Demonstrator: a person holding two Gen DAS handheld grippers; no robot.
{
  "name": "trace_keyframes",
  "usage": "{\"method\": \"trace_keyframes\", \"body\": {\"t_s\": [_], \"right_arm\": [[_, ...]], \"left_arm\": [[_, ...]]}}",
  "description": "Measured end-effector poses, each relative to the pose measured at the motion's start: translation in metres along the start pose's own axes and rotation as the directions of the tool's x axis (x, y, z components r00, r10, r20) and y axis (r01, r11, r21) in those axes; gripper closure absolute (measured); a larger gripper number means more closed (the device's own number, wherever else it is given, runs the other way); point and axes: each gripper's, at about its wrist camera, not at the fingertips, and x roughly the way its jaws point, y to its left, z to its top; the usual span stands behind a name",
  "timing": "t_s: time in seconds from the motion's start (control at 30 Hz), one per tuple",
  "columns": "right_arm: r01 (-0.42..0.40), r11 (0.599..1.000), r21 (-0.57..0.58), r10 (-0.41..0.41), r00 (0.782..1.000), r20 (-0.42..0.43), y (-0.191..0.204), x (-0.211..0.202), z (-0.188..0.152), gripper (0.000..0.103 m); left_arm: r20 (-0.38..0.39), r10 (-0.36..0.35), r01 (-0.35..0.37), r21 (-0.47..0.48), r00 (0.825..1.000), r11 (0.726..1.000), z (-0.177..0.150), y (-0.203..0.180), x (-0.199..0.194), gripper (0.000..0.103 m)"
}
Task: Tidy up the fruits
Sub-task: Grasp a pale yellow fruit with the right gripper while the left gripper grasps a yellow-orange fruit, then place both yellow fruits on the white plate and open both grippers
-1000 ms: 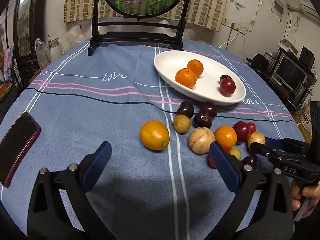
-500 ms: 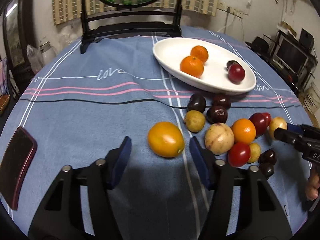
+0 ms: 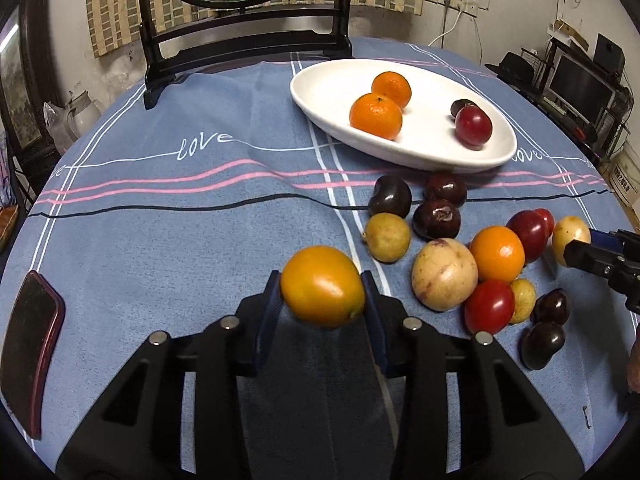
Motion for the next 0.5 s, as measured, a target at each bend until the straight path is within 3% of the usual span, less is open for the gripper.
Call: {"method": "trace_keyframes", "body": {"t_s": [0.1,0.2,0.4,0.5], "right_arm": [[0.0,1.0,-0.007,0.0,1.0,0.022,0.001,-0.003,0.001,0.064],[-0.017,1.0,-0.006,0.017,0.998,0.063,0.001,-0.007,0.008,0.064],[-0.014,1.0,-0.008,0.015,0.99,0.143,0.004,0.007,0.055,0.064],[0.005,1.0,-0.027,-0.001,0.989,0.145,0.006,0.034,0.081,0.063]], "left_arm": [[0.018,-0.024,0.025,-0.045,1.0,0.999,0.001,0.004,-0.007,0.063],[0.083,-0.039,0.043,-0.047,0.996,0.998,0.012,-0.003,-0.022,0.063],[0.122,-0.157,0.163,-0.041,0.98,0.986,0.071,-0.034,-0.013,0.063],[0.118,-0.16,0.164,-0.023,0.98,0.986,0.098,-0.055,0.007,0.065]]}}
